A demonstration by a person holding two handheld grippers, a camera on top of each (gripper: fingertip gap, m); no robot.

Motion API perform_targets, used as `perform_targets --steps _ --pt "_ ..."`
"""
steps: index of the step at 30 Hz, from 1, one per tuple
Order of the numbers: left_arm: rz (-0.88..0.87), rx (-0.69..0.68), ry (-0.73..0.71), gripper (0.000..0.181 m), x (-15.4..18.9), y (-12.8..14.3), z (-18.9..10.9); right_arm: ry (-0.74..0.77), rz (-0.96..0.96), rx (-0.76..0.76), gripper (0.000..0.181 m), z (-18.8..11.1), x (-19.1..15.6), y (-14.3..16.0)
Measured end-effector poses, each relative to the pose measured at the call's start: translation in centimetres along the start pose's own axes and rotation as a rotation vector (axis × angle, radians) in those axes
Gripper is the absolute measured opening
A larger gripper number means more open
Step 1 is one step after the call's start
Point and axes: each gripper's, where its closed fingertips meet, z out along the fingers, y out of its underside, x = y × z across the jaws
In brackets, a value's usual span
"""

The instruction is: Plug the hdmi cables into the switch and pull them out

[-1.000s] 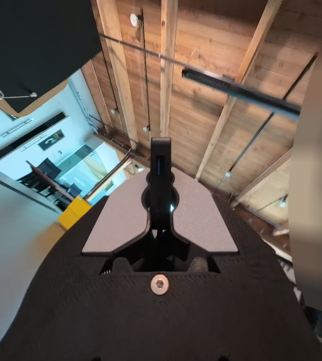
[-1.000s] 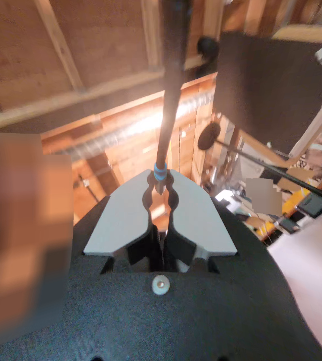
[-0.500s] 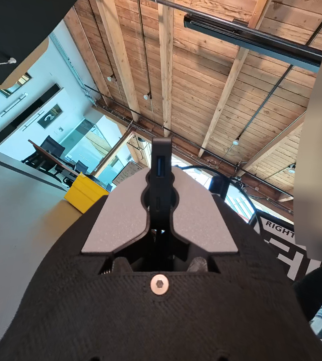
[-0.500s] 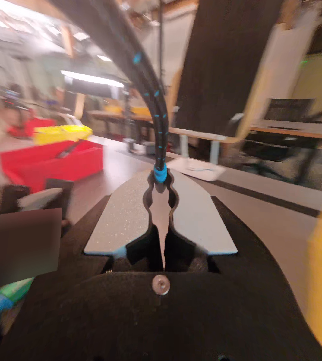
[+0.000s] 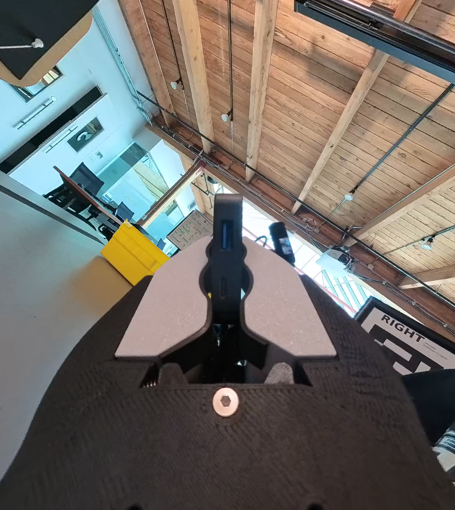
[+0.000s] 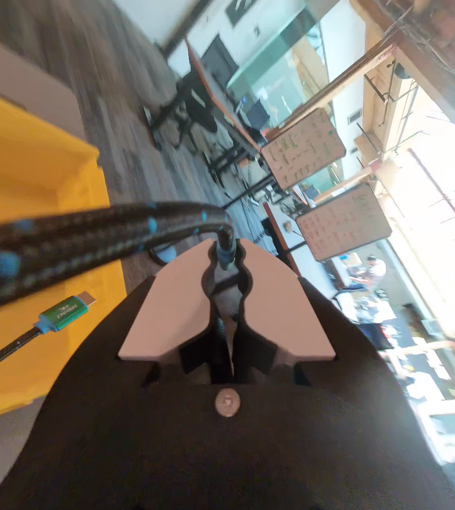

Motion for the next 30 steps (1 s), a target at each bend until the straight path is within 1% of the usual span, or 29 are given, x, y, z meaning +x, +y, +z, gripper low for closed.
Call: perform_targets --steps 2,4,8,10,11,14,16,18,20,21,22,23,24,26,30 --pt "-0.010 -0.006 -0.005 0.014 -0.1 0.1 0.0 0.025 -0.134 -0.086 0.012 1.6 -1.3 1.2" --pt "-0.010 -0.006 -0.006 0.014 -0.1 0.1 0.0 0.035 -0.241 -0.138 0.012 2.8 -2.8 1.8" --pt "-0.020 -0.016 -0.014 0.014 -0.3 0.3 0.1 -0.049 -0.399 -0.224 0.012 4.2 -7.2 3.3" --pt "-0.019 -0.020 -0.014 0.014 -0.3 0.4 0.1 -0.183 -0.413 -0.268 0.012 4.5 -10.3 4.8" --pt "-0.022 -0.025 -0.016 0.014 -0.4 0.5 0.1 -0.298 -0.393 -0.314 0.012 4.4 -12.3 5.9" --pt "-0.028 -0.030 -0.018 0.014 -0.4 0.6 0.1 -0.605 -0.308 -0.453 0.013 3.5 -16.9 8.9" --pt "-0.027 -0.032 -0.019 0.014 -0.4 0.6 0.1 -0.766 -0.275 -0.572 0.013 2.3 -18.9 10.8" --pt "-0.029 -0.033 -0.023 0.014 -0.5 0.6 0.1 -0.877 -0.274 -0.682 0.013 1.3 -20.2 12.5" --pt "-0.031 -0.036 -0.027 0.014 -0.6 0.7 0.1 -0.927 -0.267 -0.731 0.015 1.0 -20.9 13.4" --pt "-0.033 -0.038 -0.028 0.014 -0.6 0.7 0.1 -0.939 -0.256 -0.740 0.024 0.9 -21.1 13.6" --pt "-0.034 -0.037 -0.028 0.014 -0.6 0.7 0.1 -0.958 -0.237 -0.749 0.045 0.6 -21.4 13.7" --pt "-0.033 -0.037 -0.029 0.014 -0.6 0.7 0.1 -0.988 -0.219 -0.761 0.059 0.0 -21.5 13.7" --pt "-0.033 -0.038 -0.029 0.014 -0.6 0.7 0.1 -1.007 -0.203 -0.759 0.067 -0.4 -21.5 13.6" --pt "-0.035 -0.039 -0.031 0.014 -0.7 0.7 0.1 -1.019 -0.189 -0.718 0.077 -0.8 -21.3 12.9" --pt "-0.033 -0.042 -0.028 0.014 -0.6 0.8 0.2 -1.004 -0.115 -0.642 0.084 -1.2 -19.5 10.9"
